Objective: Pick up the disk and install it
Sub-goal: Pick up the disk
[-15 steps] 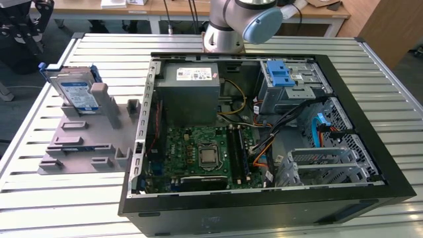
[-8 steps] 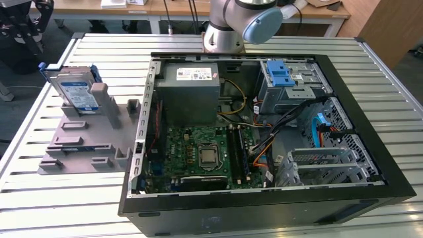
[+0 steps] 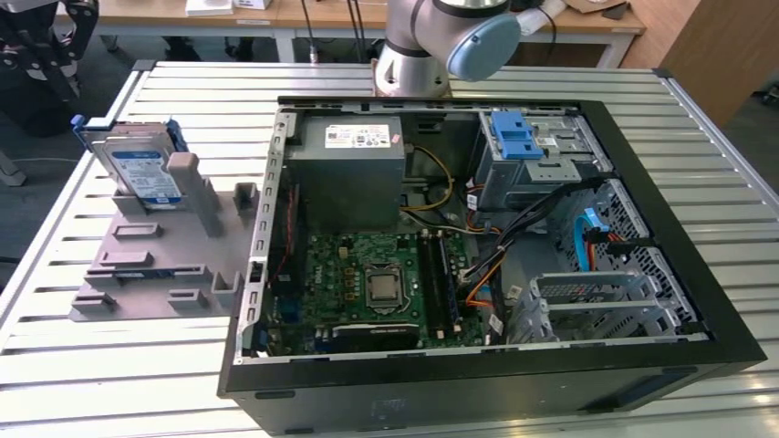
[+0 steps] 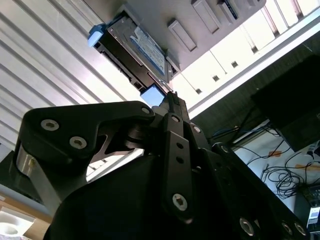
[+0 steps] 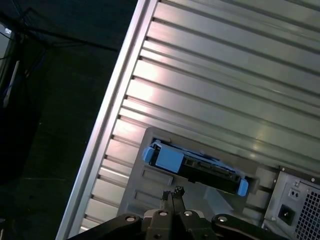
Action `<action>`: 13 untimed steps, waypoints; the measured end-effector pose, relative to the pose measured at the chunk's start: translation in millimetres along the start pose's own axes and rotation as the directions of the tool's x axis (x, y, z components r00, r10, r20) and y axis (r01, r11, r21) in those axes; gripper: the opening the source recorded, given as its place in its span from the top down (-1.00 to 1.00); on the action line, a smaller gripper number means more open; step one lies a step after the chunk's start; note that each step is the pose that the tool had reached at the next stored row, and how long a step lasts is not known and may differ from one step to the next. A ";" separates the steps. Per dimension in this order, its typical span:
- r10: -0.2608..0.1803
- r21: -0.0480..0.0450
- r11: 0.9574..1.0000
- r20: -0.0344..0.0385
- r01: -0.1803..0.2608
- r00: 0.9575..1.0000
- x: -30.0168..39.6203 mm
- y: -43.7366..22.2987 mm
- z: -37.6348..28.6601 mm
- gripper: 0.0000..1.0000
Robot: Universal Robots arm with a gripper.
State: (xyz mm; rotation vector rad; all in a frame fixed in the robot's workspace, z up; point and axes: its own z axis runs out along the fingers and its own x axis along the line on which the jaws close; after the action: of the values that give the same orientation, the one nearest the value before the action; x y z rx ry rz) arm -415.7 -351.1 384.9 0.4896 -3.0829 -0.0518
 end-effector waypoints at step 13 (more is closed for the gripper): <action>-0.054 0.001 0.999 -0.002 0.054 0.999 0.1 0.0 0.0 0.79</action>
State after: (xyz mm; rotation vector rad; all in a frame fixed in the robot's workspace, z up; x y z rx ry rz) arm -415.8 -351.1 384.8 0.5731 -3.0675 -0.0509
